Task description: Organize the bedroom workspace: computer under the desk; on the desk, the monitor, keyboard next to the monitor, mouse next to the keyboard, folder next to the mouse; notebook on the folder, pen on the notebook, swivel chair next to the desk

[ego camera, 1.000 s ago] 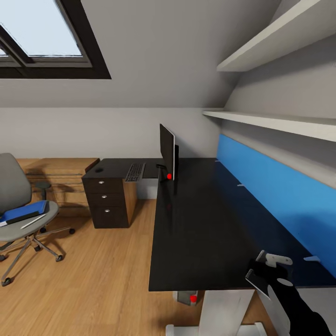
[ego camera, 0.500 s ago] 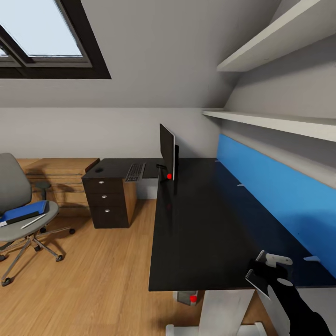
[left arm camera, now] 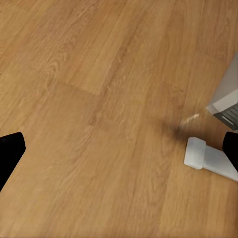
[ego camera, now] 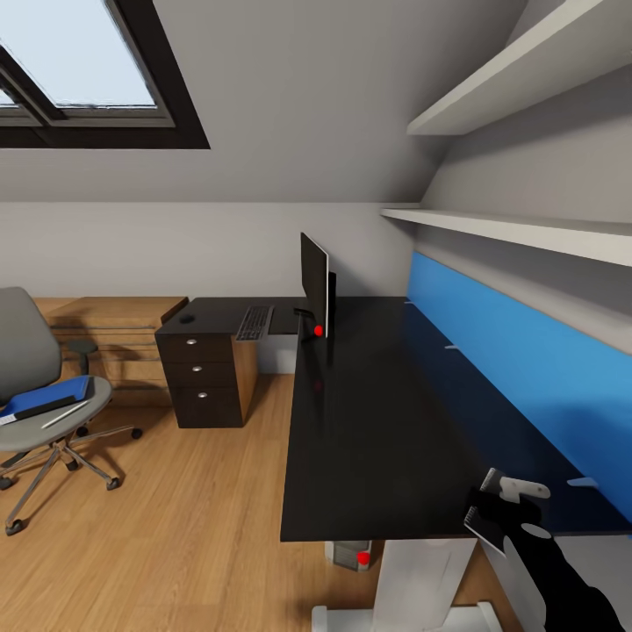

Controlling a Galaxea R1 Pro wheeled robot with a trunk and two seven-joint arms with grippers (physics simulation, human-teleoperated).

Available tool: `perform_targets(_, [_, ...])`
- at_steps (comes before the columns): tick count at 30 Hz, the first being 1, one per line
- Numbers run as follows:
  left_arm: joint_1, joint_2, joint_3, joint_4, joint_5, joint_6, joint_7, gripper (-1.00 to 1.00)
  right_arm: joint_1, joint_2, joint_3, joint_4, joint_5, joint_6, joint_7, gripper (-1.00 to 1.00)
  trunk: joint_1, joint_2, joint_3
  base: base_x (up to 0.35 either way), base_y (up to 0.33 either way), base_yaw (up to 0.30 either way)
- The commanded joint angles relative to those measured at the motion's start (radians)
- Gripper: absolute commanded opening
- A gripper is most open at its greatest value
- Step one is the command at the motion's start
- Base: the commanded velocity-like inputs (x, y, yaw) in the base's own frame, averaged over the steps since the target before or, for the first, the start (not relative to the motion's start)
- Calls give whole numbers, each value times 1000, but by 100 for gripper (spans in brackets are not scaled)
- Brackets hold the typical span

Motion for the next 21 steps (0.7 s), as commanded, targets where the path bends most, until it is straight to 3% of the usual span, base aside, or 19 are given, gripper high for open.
perform_targets(1, [-1,0,-7,1,11,-2,-6,100,0,0,2,14,-10,9,-4,100,0,0,-1,-7,0,0])
perform_targets(21, [-1,0,-6,1,11,-3,-7,100,0,1,2,14,-11,9,-4,100,0,0,-1,-1,0,0])
